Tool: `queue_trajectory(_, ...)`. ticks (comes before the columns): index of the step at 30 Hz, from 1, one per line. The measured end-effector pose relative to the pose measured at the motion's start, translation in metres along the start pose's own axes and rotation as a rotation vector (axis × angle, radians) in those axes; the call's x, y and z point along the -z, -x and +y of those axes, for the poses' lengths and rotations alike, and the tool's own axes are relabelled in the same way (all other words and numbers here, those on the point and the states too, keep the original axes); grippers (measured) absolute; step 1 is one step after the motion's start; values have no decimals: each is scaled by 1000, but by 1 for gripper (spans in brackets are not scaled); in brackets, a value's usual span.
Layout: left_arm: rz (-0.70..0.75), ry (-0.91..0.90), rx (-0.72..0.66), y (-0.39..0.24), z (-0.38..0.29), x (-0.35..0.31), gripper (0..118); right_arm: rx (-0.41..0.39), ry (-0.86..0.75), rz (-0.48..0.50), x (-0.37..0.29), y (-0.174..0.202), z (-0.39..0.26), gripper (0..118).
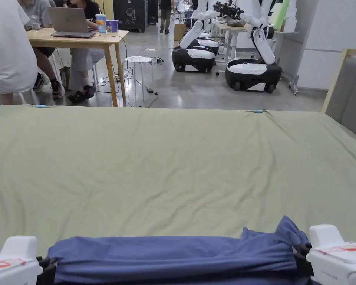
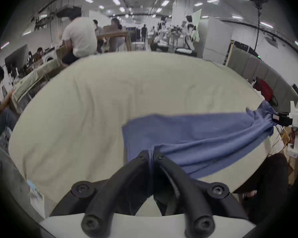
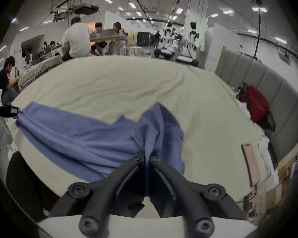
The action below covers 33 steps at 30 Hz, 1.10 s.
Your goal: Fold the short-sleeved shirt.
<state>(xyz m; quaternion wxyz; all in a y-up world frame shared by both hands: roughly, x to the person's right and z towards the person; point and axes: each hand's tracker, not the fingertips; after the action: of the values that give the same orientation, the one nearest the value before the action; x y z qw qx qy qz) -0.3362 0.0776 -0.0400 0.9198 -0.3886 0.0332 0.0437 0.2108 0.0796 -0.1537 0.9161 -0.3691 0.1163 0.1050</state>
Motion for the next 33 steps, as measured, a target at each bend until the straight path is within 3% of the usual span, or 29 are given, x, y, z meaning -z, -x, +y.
queue_trajectory(3,14,-5,-12,0,-10,1,3,40,-17,21,-2,-6,-5,5)
queue_trajectory(4,32,-29,-5,-6,-5,-6,14,52,-47,28,-10,-6,1,13)
queue_trajectory(5,71,-72,22,-13,1,-14,33,67,-63,48,-18,-5,9,31)
queue_trajectory(7,116,-146,74,-27,16,-26,93,83,-152,56,-39,-3,25,95)
queue_trajectory(8,123,-191,84,-39,26,-34,105,96,-198,62,-49,4,35,113)
queue_trajectory(9,117,-256,98,-52,36,-40,106,107,-238,72,-58,14,47,118)
queue_trajectory(13,98,-452,123,-107,66,-45,98,97,-411,84,-76,63,74,114)
queue_trajectory(15,87,-531,132,-135,73,-44,80,75,-484,54,-74,91,78,99)
queue_trajectory(17,108,-538,163,-154,74,-39,31,51,-532,43,-73,110,77,38)
queue_trajectory(18,105,-538,169,-160,75,-36,15,40,-527,18,-68,118,76,10)
queue_trajectory(19,101,-538,168,-162,76,-35,5,29,-533,-2,-67,123,76,0)
queue_trajectory(25,97,-535,157,-146,71,-34,0,10,-533,-2,-66,129,71,0)
queue_trajectory(33,59,-312,-269,-9,17,-12,0,-25,-501,13,-54,149,65,0)
